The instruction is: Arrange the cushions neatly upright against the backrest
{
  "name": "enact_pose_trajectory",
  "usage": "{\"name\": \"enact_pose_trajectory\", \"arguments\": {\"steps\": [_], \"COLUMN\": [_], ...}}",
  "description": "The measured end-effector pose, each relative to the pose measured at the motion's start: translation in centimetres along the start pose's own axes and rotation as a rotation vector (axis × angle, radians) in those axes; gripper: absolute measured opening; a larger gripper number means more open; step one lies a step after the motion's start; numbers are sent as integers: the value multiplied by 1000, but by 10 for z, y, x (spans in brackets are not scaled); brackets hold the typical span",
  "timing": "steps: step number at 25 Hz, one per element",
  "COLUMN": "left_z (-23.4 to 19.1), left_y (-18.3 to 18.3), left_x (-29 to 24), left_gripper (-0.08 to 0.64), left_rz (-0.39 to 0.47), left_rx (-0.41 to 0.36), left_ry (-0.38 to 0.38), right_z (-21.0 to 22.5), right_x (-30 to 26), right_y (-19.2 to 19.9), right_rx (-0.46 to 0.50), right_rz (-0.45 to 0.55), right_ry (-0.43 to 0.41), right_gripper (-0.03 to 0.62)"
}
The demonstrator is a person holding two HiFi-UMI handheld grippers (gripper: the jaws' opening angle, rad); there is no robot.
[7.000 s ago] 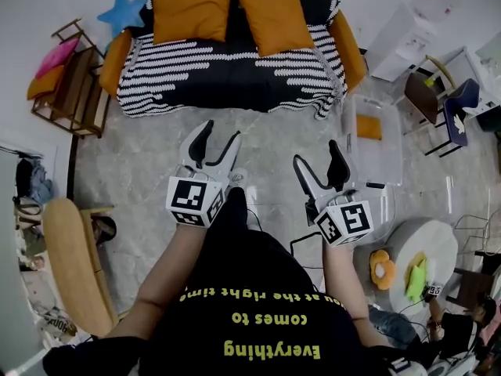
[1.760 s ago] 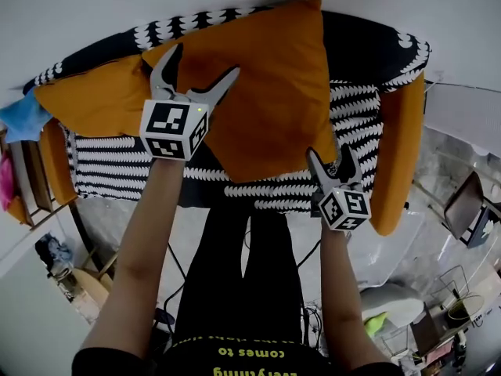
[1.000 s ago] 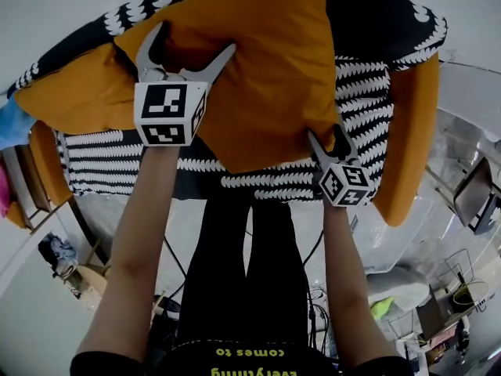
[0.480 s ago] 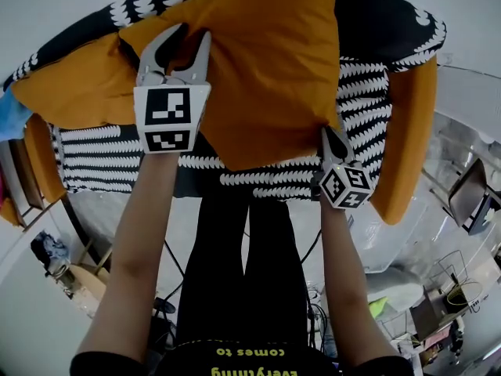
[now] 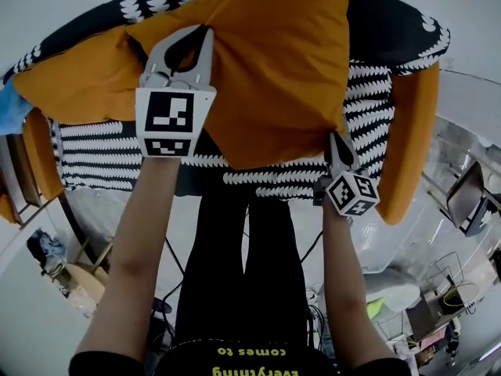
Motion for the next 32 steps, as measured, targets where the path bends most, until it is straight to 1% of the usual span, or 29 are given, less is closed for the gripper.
{"name": "enact_pose_trajectory", "arguments": {"steps": [4,9,12,15,17,19,21,23,25,27,28,30,32], "left_z": [-10,-4,1,8,11,15,21,27,34,42,46,53,56], "left_y": [-5,-15,-25,-31,-28,-22,-14,-5,1,4,6,16,27], "left_x": [19,35,54,72,83,89,93,96,97,96,95,93,90], "left_gripper": [3,3,3,3,3,4,4,5,5,5,5,5,5], "left_rz": [16,23,33,41,39,33,22,15,24,44,46,21,-2], "left_rx": [32,68,96,122,159,213,252,272,254,229,235,240,210], "left_ry": [-13,-14,-7,4,10,10,5,-2,-14,-27,-28,-22,-30], "right_z": [-15,-12,-10,-6,-5,-4,-6,-9,-11,-13,-13,-15,-20], "right_x": [9,27,40,51,55,58,59,57,50,41,38,32,24], "right_y": [-5,-23,-40,-68,-90,-116,-143,-167,-186,-200,-206,-216,-221], "right_rx": [-4,-9,-11,2,29,80,143,199,239,251,248,245,257], "right_rz": [22,63,114,183,235,286,332,370,403,439,458,493,525], "right_ry": [4,15,34,60,73,79,70,50,32,26,27,30,17], "right_gripper": [15,15,15,15,15,15,15,15,15,15,15,15,15]}}
Point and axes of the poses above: the fingertips, and each gripper's own axes: x backward along the fingers, z to its right, y out of its underside, the point moved 7 cm from there along x, backward along the fingers, and after that the axes turned 9 degrees about z, right-handed, at the moved point
